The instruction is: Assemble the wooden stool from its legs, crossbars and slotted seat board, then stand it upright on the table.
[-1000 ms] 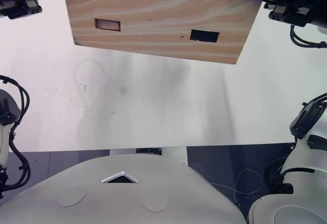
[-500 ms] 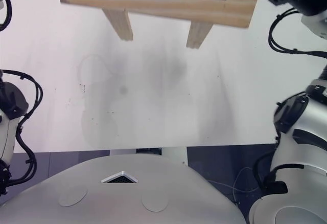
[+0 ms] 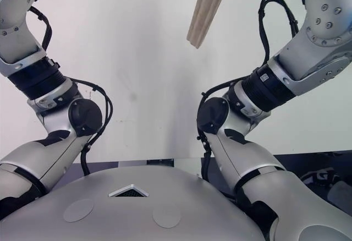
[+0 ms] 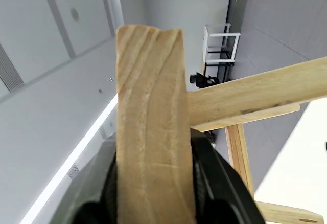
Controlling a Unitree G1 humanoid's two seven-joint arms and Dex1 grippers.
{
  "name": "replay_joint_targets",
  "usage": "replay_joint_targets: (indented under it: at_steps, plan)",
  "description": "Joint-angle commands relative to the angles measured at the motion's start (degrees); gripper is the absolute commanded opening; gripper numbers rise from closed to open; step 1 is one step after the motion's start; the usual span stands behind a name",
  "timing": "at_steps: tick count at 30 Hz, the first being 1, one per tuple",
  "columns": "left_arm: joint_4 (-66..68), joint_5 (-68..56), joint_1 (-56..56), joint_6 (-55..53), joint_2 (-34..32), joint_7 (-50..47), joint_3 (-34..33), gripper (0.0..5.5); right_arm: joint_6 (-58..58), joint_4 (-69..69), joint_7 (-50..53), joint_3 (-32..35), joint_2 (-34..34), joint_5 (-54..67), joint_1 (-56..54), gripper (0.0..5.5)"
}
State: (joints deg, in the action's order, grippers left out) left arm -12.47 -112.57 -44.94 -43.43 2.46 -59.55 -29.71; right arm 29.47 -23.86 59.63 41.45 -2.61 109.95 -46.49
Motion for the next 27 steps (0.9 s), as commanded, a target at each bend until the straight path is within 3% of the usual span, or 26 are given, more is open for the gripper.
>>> replay_joint_targets:
  at_steps: [1,6,12,22,27]
  plan:
    - [-1.2,-0.4,0.1,0.7,0.5,-2.3,-0.3,0.00,-2.3,-6.8,0.8,-3.3,-1.1,3.0,2.2,1.33]
    - [0.2,-0.4,-1.2,-2.8,-8.1,6.4,-1.8,0.00,0.6,-7.0,-1.2,-7.0,3.6,3.0,10.1,1.33]
    - [-1.3,-0.4,0.0,-8.1,-17.0,21.5,2.8,0.00,1.6,-4.9,-3.5,-8.5,5.1,3.0,15.6,1.33]
    - [-1.2,-0.4,-0.5,-7.7,-20.1,30.0,6.9,0.00,5.6,-4.5,-16.4,-10.5,8.9,3.0,29.5,1.33]
    - [-1.2,-0.4,0.2,-7.5,-20.4,31.1,8.2,0.00,3.5,-5.5,-19.5,-11.3,9.8,3.0,29.0,1.33]
